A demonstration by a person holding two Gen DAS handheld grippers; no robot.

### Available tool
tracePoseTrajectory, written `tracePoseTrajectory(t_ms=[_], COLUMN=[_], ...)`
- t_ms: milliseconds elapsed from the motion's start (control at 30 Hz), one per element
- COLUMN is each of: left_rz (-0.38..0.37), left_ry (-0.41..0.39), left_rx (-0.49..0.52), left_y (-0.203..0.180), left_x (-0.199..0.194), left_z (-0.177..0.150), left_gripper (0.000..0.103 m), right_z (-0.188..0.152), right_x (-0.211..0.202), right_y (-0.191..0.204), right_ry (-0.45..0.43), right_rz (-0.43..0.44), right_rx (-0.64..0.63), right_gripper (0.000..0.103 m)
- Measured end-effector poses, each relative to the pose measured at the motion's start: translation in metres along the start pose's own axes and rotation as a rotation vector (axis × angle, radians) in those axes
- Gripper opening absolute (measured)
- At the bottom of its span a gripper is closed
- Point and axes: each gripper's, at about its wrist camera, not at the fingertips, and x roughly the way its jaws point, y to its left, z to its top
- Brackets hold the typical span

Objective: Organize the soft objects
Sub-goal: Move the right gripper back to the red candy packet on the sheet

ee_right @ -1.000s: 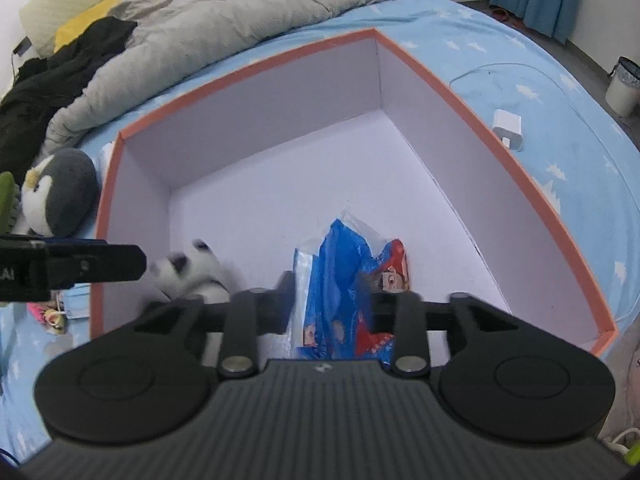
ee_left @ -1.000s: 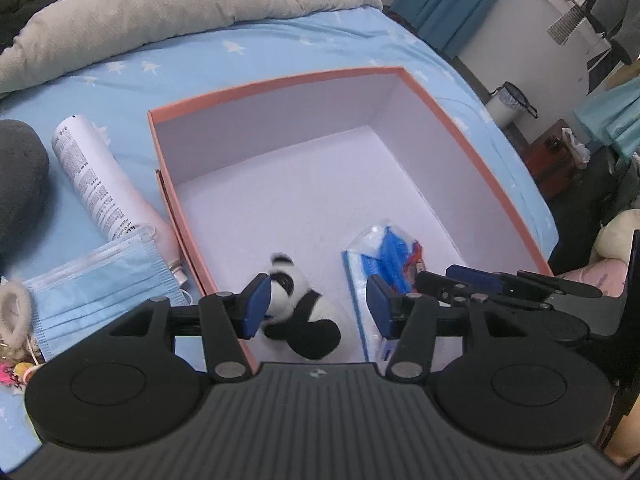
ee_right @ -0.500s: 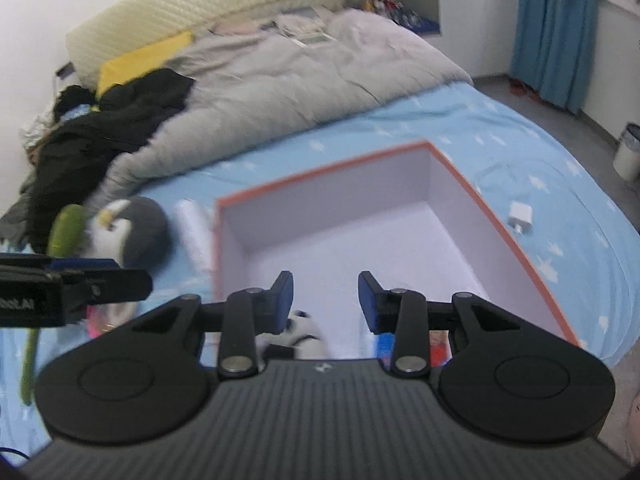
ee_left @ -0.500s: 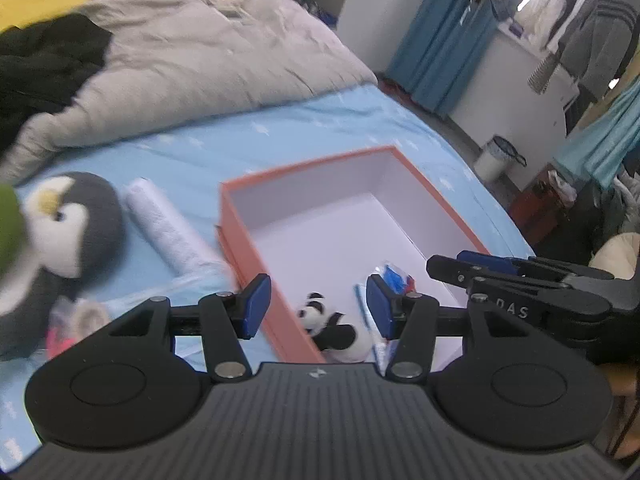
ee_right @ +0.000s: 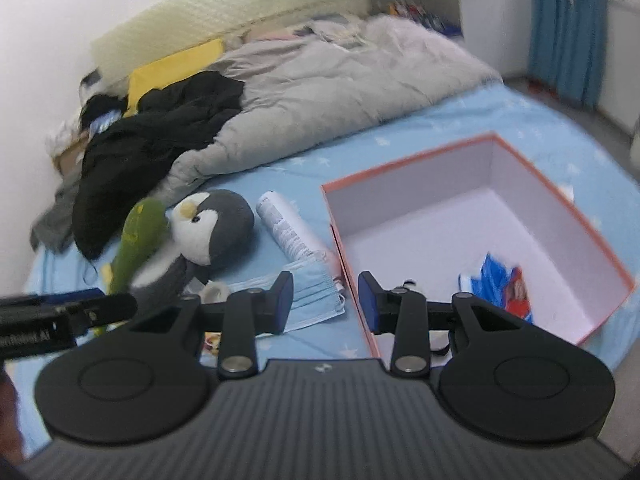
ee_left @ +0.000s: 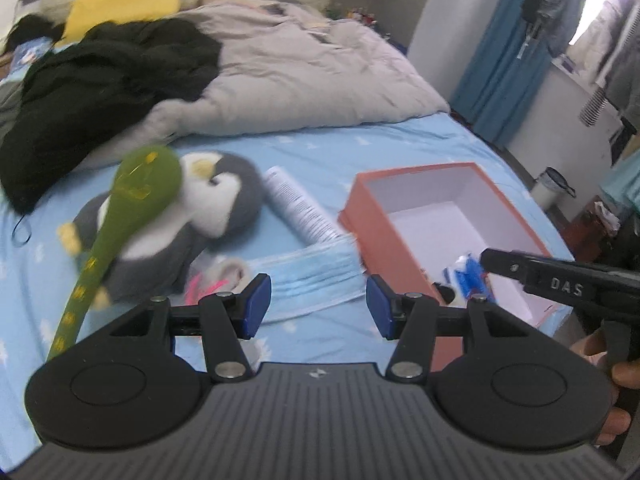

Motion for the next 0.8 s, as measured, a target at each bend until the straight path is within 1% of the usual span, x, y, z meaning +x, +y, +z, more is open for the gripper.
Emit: tracePoseTrajectory(t_ms=[33, 133, 200, 267, 367, 467, 600, 733, 800], left_rz=[0.01, 0.037, 0.045, 0.049, 0.056, 0.048, 0.025, 0.013, 0.008], left_ry=[0.001, 0.008, 0.012, 0.008, 0.001, -0.014, -0.016, -0.019, -0.02], left_rx=[-0.002, -0.003, -0.014, -0.017, -0.015, -0.02, -0.076, -0.126, -0.144], left_y=[0.004, 0.011, 0.015, 0.016, 0.015, 0.016, 0.028, 0.044, 0.05], left_x=[-0.003, -0.006, -0.008, -0.008, -0.007, -0.009, -0.012, -0.017, -0.02], left_z=[-0.005, -0.016, -0.023, -0.027, -0.034, -0.044, -0.061, -0.079, -0.088], left_gripper=[0.059, 0.059, 0.059, 0.059, 0.059, 0.059, 0.059, 0.059, 0.059], right_z=[-0.002, -0.007, -0.012, -0.017, -0.028, -0.045, -0.067, -0.087, -0.098], right_x=[-0.001, -0.005, -0.006, -0.006, -0.002, 0.001, -0.001, -0.005, -0.006], right_y=[0.007, 0.019, 0.031, 0.041, 0.055, 0.069, 0.084, 0.085, 0.083], right_ry=[0.005, 0.01, 0.003, 0.002, 0.008, 0.027, 0.038, 0.034, 0.027], right_rz=[-0.002, 0.006, -0.011, -0.006, 0.034, 0.089, 0.138, 0.157, 0.149], right_rx=[-0.033, -0.075, -0.137, -0.176, -0.187, -0.208, -0.25, -0.247, -0.252], right_gripper=[0.039, 0.039, 0.039, 0.039, 0.039, 0.039, 0.039, 0.039, 0.039])
